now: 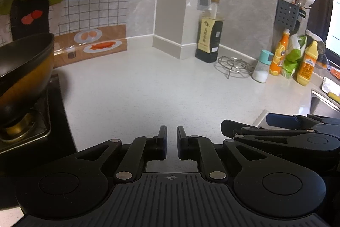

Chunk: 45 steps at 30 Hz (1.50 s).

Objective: Collect trash

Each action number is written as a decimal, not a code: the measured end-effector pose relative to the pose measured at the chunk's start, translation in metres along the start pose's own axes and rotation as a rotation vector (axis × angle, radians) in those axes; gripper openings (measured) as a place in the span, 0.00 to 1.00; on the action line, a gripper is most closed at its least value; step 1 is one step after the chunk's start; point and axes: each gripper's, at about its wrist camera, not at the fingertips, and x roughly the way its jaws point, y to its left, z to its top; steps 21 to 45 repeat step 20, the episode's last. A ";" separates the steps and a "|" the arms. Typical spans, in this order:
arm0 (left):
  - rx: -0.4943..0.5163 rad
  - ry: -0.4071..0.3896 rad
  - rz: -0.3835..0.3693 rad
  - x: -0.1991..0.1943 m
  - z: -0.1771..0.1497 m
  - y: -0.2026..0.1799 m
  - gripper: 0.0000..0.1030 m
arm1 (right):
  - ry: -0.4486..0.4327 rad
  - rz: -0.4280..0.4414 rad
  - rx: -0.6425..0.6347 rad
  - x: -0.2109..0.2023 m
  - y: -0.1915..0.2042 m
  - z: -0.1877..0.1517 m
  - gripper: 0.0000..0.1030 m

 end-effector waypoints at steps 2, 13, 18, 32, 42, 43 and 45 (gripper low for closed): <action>0.001 0.000 0.000 0.000 0.000 0.000 0.11 | 0.002 0.000 0.002 0.000 0.000 0.000 0.81; -0.019 0.004 -0.017 0.009 0.002 0.002 0.11 | 0.023 0.001 0.003 0.009 -0.002 -0.001 0.81; -0.063 0.055 0.004 0.025 0.002 0.011 0.12 | 0.033 -0.007 0.004 0.021 -0.006 0.000 0.81; -0.101 0.085 0.000 0.035 0.002 0.021 0.12 | 0.041 0.001 0.002 0.032 -0.010 0.003 0.81; -0.101 0.085 0.000 0.035 0.002 0.021 0.12 | 0.041 0.001 0.002 0.032 -0.010 0.003 0.81; -0.101 0.085 0.000 0.035 0.002 0.021 0.12 | 0.041 0.001 0.002 0.032 -0.010 0.003 0.81; -0.101 0.085 0.000 0.035 0.002 0.021 0.12 | 0.041 0.001 0.002 0.032 -0.010 0.003 0.81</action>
